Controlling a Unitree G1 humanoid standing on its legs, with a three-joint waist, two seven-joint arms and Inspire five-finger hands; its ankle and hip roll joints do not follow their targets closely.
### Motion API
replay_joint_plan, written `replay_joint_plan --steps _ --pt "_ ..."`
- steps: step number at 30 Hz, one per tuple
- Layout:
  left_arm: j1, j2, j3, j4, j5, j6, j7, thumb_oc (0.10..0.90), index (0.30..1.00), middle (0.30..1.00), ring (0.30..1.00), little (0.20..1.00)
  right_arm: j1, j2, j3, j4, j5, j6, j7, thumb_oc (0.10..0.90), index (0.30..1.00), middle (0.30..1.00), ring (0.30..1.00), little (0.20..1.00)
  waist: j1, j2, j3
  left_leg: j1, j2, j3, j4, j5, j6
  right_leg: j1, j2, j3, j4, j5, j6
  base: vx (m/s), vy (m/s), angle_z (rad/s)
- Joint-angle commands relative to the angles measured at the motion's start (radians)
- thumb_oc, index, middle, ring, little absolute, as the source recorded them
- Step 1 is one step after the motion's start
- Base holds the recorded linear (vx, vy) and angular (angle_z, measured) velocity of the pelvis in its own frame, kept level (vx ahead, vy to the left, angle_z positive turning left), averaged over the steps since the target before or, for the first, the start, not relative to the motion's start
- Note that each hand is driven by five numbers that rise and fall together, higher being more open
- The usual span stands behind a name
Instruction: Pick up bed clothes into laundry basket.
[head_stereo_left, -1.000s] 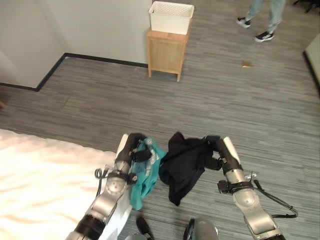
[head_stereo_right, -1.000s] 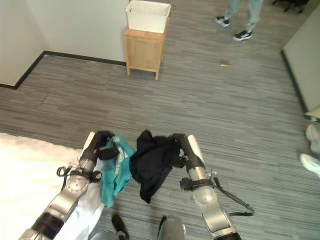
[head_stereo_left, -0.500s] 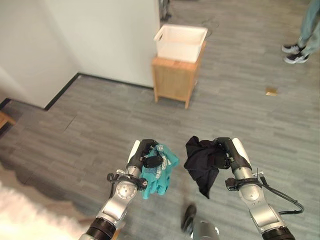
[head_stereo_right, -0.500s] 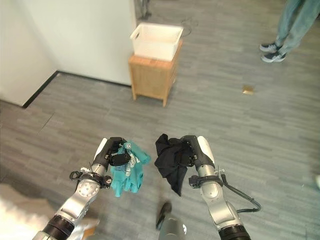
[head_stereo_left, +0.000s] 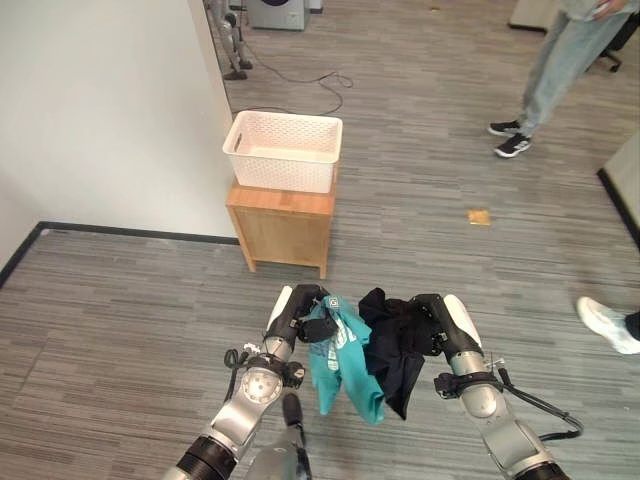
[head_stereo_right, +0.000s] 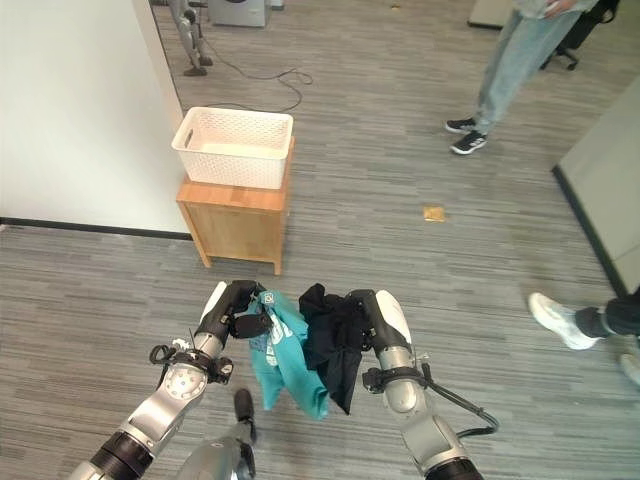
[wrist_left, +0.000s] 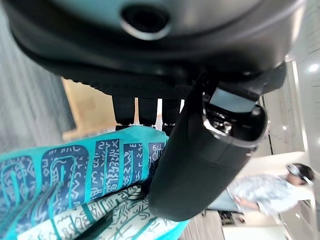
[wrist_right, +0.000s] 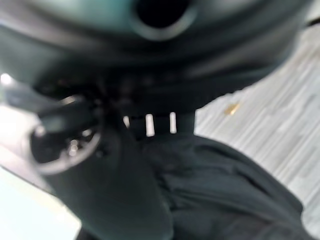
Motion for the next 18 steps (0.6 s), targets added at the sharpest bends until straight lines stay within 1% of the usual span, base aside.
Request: replay_joint_plan --steps 1,2,3,4,5,6,7,9,10,11,12,13,14,15,16,17,18 --pt "-0.116 -0.027 0.002 -0.127 -0.032 -0.092 0.046 0.400 0.300 0.300 0.300 0.300 -0.168 -0.005 -0.084 -0.089 -0.047 -0.069 -0.104 0.400 0.300 0.300 0.300 0.300 0.051 -0.043 -0.059 0.067 0.185 0.245 0.028 -0.178 -0.136 -0.038 0.077 -0.002 0.273 0.014 0.023 0.37 0.145 0.25" --pt "-0.138 -0.023 -0.006 -0.129 -0.028 -0.092 0.059 0.400 0.300 0.300 0.300 0.300 -0.190 -0.009 -0.100 -0.124 -0.067 -0.066 -0.109 0.400 0.300 0.300 0.300 0.300 0.019 -0.031 -0.039 0.119 0.174 0.254 0.026 -0.197 -0.116 -0.165 0.043 -0.011 0.504 0.130 0.123 0.31 0.105 -0.17" --pt "-0.158 -0.016 -0.007 -0.128 -0.010 -0.091 0.068 0.400 0.300 0.300 0.300 0.300 -0.209 -0.021 -0.111 -0.146 -0.085 -0.067 -0.114 0.400 0.300 0.300 0.300 0.300 -0.002 -0.014 -0.027 0.151 0.194 0.267 0.021 -0.201 -0.117 -0.263 0.018 -0.036 0.637 0.183 0.134 0.37 0.154 -0.48" --pt "-0.177 -0.019 -0.009 -0.123 0.004 -0.092 0.072 0.400 0.300 0.300 0.300 0.300 -0.225 -0.024 -0.123 -0.160 -0.095 -0.068 -0.121 0.400 0.300 0.300 0.300 0.300 -0.019 0.007 -0.023 0.178 0.204 0.273 0.015 -0.210 -0.118 -0.320 -0.012 -0.066 0.694 0.200 0.134 0.24 0.101 -0.31" --pt "-0.193 -0.020 -0.006 -0.117 0.009 -0.095 0.076 0.400 0.300 0.300 0.300 0.300 -0.240 -0.037 -0.130 -0.178 -0.102 -0.068 -0.123 0.400 0.300 0.300 0.300 0.300 -0.035 0.004 -0.023 0.200 0.184 0.271 0.013 -0.229 -0.119 -0.341 -0.060 -0.090 0.682 0.170 0.134 0.31 0.114 0.07" --pt "-0.204 -0.019 -0.004 -0.116 0.017 -0.094 0.077 0.400 0.300 0.300 0.300 0.300 -0.259 -0.045 -0.138 -0.202 -0.103 -0.071 -0.126 0.400 0.300 0.300 0.300 0.300 -0.053 0.005 -0.018 0.226 0.169 0.262 0.008 -0.247 -0.123 -0.372 -0.081 -0.103 0.642 0.151 0.123 0.33 0.040 -0.03" --pt "-0.209 -0.018 -0.001 -0.118 0.022 -0.097 0.074 0.400 0.300 0.300 0.300 0.300 -0.270 -0.058 -0.142 -0.223 -0.106 -0.077 -0.124 0.400 0.300 0.300 0.300 0.300 -0.066 0.008 -0.019 0.243 0.162 0.258 0.001 -0.256 -0.128 -0.401 -0.087 -0.112 0.570 0.143 0.091 0.22 -0.008 -0.02" --pt "-0.209 -0.019 0.001 -0.118 0.023 -0.097 0.073 0.400 0.300 0.300 0.300 0.300 -0.270 -0.059 -0.142 -0.226 -0.106 -0.075 -0.123 0.400 0.300 0.300 0.300 0.300 -0.074 0.011 -0.018 0.243 0.165 0.251 0.003 -0.259 -0.131 -0.391 -0.083 -0.121 0.560 0.142 0.090 0.20 -0.118 0.01" --pt "-0.200 -0.017 0.005 -0.120 0.046 -0.112 0.054 0.400 0.300 0.300 0.300 0.300 -0.279 -0.095 -0.151 -0.276 -0.114 -0.090 -0.118 0.400 0.300 0.300 0.300 0.300 -0.101 -0.008 -0.036 0.274 0.147 0.232 0.000 -0.299 -0.160 -0.395 -0.102 -0.103 0.259 0.129 0.047 0.39 -0.258 0.51" --pt "-0.195 -0.012 0.009 -0.120 0.061 -0.114 0.046 0.400 0.300 0.300 0.300 0.300 -0.274 -0.094 -0.157 -0.289 -0.111 -0.096 -0.117 0.400 0.300 0.300 0.300 0.300 -0.114 -0.011 -0.056 0.285 0.152 0.235 -0.002 -0.309 -0.171 -0.372 -0.088 -0.100 0.168 0.163 0.044 0.39 -0.258 0.95" --pt "-0.194 -0.012 0.009 -0.120 0.061 -0.114 0.046 0.400 0.300 0.300 0.300 0.300 -0.274 -0.094 -0.157 -0.289 -0.111 -0.096 -0.117 0.400 0.300 0.300 0.300 0.300 -0.115 -0.010 -0.056 0.285 0.153 0.234 -0.001 -0.309 -0.172 -0.369 -0.086 -0.102 0.161 0.167 0.044 0.21 -0.130 1.05" --pt "-0.193 -0.007 0.016 -0.121 0.064 -0.115 0.047 0.400 0.300 0.300 0.300 0.300 -0.282 -0.108 -0.154 -0.301 -0.120 -0.097 -0.118 0.400 0.300 0.300 0.300 0.300 -0.118 -0.014 -0.069 0.296 0.152 0.222 -0.002 -0.329 -0.173 -0.370 -0.092 -0.101 0.110 0.188 0.050 0.27 -0.188 0.70" --pt "-0.184 0.004 0.030 -0.123 0.082 -0.113 0.035 0.400 0.300 0.300 0.300 0.300 -0.262 -0.116 -0.155 -0.306 -0.134 -0.090 -0.103 0.400 0.300 0.300 0.300 0.300 -0.112 -0.021 -0.088 0.325 0.147 0.221 0.005 -0.354 -0.176 -0.362 -0.117 -0.137 0.090 0.205 0.050 0.28 -0.184 0.18" --pt "-0.180 0.005 0.030 -0.124 0.083 -0.112 0.034 0.400 0.300 0.300 0.300 0.300 -0.259 -0.115 -0.155 -0.308 -0.135 -0.089 -0.102 0.400 0.300 0.300 0.300 0.300 -0.114 -0.021 -0.087 0.327 0.147 0.218 0.005 -0.355 -0.176 -0.354 -0.117 -0.141 0.083 0.207 0.052 0.33 -0.238 0.10" --pt "-0.174 0.009 0.053 -0.119 0.079 -0.117 0.037 0.400 0.300 0.300 0.300 0.300 -0.268 -0.112 -0.134 -0.304 -0.137 -0.085 -0.090 0.400 0.300 0.300 0.300 0.300 -0.099 -0.031 -0.095 0.340 0.148 0.204 0.080 -0.392 -0.188 -0.317 -0.118 -0.142 0.046 0.221 0.040 0.23 -0.189 0.13" --pt "-0.175 0.008 0.060 -0.121 0.082 -0.120 0.037 0.400 0.300 0.300 0.300 0.300 -0.269 -0.112 -0.130 -0.304 -0.134 -0.088 -0.082 0.400 0.300 0.300 0.300 0.300 -0.090 -0.035 -0.100 0.336 0.153 0.204 0.137 -0.414 -0.196 -0.285 -0.114 -0.153 0.020 0.216 0.034 0.21 -0.199 0.24" --pt "-0.175 0.009 0.060 -0.121 0.082 -0.119 0.036 0.400 0.300 0.300 0.300 0.300 -0.270 -0.111 -0.131 -0.304 -0.133 -0.088 -0.082 0.400 0.300 0.300 0.300 0.300 -0.092 -0.038 -0.099 0.329 0.155 0.203 0.146 -0.413 -0.195 -0.286 -0.115 -0.155 0.018 0.220 0.032 0.12 -0.217 0.16"
